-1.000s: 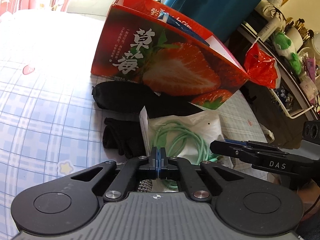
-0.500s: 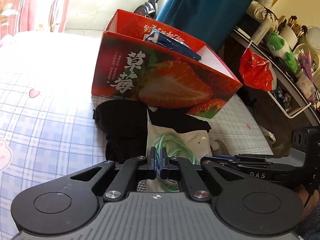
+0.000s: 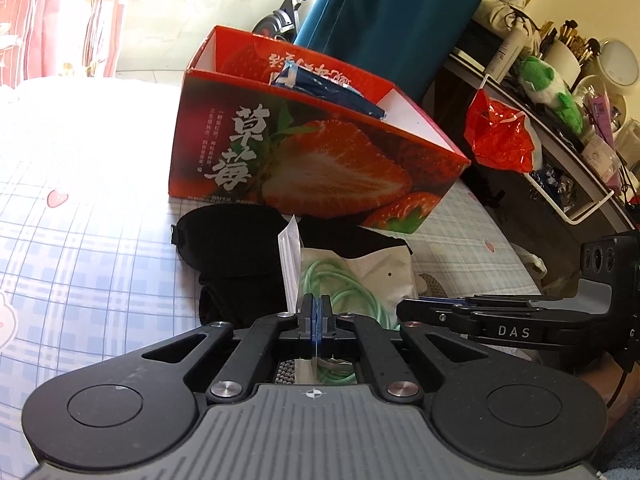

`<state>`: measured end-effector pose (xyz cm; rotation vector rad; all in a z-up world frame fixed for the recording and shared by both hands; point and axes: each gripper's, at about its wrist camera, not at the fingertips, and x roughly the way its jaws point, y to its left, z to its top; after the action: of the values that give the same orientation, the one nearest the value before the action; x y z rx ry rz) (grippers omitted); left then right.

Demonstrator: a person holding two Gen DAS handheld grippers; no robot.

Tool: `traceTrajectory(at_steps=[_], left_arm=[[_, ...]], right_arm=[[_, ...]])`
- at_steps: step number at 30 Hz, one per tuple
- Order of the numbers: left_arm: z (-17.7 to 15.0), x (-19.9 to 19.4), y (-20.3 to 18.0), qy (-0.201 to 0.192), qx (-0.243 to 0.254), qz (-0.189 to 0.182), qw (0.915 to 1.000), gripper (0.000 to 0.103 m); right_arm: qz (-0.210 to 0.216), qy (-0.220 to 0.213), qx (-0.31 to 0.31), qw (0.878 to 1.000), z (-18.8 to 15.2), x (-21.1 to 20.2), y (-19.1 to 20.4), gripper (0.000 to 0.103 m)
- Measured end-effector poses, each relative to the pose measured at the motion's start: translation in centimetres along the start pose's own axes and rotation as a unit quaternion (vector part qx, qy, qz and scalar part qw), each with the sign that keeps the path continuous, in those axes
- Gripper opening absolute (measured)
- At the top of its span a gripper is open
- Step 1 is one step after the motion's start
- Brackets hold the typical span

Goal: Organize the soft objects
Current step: 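Lift the green-cable bag with both grippers over the red box, then lower the green-cable bag into the box and open both grippers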

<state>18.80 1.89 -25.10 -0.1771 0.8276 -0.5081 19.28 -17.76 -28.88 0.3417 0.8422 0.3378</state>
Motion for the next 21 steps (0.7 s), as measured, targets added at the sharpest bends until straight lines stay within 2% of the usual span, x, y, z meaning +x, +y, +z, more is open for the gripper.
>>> traceTrajectory(at_steps=[10, 21], left_arm=[[2.1, -1.4, -0.3, -0.036, 0.022, -0.008, 0.9991, 0.001], [8.8, -3.4, -2.5, -0.111, 0.070, -0.024, 0.9911, 0.001]], right_arm=[[0.009, -0.040, -0.016, 0.999, 2.1, -1.6, 0.7, 0.014], [0.010, -0.112, -0.053, 0.992, 9.0, -4.4, 1.2, 0.014]])
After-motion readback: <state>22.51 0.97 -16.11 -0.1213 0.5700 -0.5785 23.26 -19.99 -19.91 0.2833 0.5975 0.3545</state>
